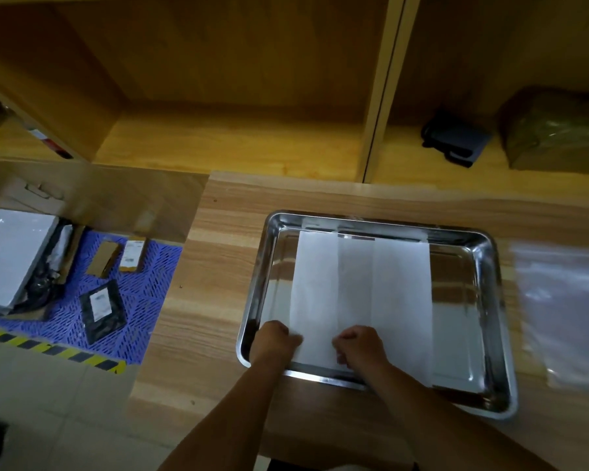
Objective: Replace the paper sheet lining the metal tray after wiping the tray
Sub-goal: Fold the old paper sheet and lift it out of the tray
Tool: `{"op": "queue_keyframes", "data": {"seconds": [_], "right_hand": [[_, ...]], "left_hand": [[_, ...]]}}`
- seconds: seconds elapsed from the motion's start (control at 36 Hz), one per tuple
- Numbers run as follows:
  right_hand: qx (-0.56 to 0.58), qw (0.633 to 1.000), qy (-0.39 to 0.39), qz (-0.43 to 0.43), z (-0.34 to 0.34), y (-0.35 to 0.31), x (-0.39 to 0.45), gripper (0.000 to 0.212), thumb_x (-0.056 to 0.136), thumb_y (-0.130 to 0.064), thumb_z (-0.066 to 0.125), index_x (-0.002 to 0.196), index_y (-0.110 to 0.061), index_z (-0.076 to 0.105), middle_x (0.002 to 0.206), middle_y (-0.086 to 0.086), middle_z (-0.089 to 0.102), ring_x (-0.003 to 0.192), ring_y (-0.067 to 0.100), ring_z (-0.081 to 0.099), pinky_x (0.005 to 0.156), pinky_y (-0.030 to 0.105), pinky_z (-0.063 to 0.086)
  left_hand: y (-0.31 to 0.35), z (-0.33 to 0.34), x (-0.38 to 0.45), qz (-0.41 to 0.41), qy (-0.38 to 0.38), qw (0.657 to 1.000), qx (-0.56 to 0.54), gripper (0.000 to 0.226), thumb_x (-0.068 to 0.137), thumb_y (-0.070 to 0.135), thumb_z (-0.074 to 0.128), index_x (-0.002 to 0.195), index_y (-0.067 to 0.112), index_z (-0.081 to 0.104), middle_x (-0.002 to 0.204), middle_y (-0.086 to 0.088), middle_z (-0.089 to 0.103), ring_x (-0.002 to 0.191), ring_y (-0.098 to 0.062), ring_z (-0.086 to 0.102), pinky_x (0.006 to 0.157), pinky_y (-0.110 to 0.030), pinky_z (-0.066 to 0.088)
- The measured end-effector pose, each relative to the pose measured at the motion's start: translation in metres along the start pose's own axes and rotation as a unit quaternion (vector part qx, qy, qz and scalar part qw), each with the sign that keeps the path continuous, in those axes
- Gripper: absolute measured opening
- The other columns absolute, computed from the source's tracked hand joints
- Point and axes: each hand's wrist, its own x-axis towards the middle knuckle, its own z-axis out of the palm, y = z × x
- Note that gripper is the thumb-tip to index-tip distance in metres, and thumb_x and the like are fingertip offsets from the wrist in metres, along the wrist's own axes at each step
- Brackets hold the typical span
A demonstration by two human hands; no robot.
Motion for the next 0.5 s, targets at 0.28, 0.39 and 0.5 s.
{"op": "queue_keyframes", "data": {"seconds": [0.28,0.39,0.5], "right_hand": [[-0.104,0.993,0.003,0.048,0.013,-0.002,0.002,0.013,0.082,-0.013,0.068,0.09,-0.007,0.075,0.09,0.006,0.072,0.073,0.018,0.062,0.059,0.019,0.041],[-0.123,0.991,0.002,0.052,0.014,-0.002,0.001,0.012,0.084,-0.012,0.065,0.091,-0.007,0.074,0.084,0.005,0.07,0.066,0.014,0.058,0.048,0.017,0.037],[-0.119,0.991,0.001,0.054,0.013,-0.006,0.0,0.012,0.084,-0.017,0.064,0.082,-0.009,0.073,0.075,0.002,0.069,0.062,0.012,0.061,0.047,0.018,0.037]], "left_hand": [[-0.013,-0.002,0.007,0.006,0.003,1.0,-0.019,0.013,0.082,0.018,0.073,0.072,0.019,0.065,0.071,0.003,0.064,0.06,-0.006,0.055,0.048,-0.014,0.036],[-0.018,-0.003,0.013,0.012,-0.002,1.0,-0.008,0.015,0.079,0.021,0.075,0.068,0.021,0.065,0.071,0.004,0.066,0.065,-0.009,0.059,0.059,-0.019,0.041],[-0.018,-0.004,0.019,0.027,-0.01,1.0,-0.001,0.03,0.08,0.033,0.076,0.058,0.021,0.06,0.058,0.008,0.057,0.058,-0.005,0.056,0.053,-0.02,0.037]]}}
